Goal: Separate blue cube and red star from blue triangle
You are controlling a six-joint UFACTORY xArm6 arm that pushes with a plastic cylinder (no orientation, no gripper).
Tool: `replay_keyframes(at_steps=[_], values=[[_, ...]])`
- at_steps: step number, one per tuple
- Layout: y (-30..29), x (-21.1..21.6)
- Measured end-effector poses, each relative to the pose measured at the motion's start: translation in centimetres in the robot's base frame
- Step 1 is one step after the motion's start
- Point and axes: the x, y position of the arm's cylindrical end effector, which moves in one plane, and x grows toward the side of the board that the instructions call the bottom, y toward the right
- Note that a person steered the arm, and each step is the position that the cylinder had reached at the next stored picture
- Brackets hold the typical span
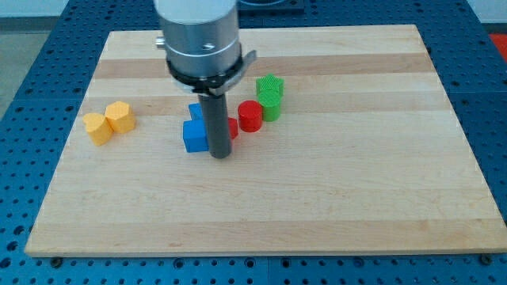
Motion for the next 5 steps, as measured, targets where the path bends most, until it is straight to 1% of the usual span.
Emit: replay_keyframes(at_steps=[1,2,3,4,5], values=[[1.1,0.0],[5.0,0.0],[6.3,-1.1],[4.5,-3.4],[-0.1,-3.7]])
